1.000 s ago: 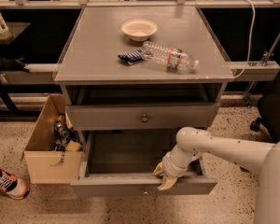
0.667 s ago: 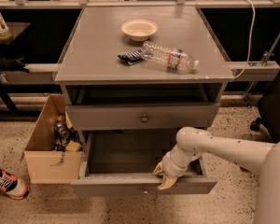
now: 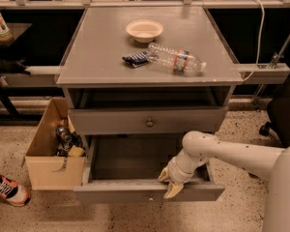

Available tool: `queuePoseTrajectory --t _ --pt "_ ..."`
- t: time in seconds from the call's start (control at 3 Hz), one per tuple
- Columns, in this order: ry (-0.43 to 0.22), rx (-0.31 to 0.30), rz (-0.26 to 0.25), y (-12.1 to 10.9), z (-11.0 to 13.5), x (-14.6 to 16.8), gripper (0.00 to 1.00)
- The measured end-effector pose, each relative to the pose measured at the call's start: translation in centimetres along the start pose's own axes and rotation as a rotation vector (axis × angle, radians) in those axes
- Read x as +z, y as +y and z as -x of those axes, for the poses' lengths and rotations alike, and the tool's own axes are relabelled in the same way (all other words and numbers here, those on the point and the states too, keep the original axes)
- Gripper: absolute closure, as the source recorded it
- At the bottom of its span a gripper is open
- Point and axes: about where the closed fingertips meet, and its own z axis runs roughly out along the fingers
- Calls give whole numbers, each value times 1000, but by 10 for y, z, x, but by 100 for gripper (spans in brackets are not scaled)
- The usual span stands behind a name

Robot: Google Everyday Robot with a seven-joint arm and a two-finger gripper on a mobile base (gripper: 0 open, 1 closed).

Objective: Open middle drawer

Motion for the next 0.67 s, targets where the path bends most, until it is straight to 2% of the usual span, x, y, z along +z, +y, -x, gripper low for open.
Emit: queuePoseTrajectory --t 0.33,0.67 --pt "-21 -36 -13 3 5 -9 0" --pt "-55 -125 -54 13 22 -36 0"
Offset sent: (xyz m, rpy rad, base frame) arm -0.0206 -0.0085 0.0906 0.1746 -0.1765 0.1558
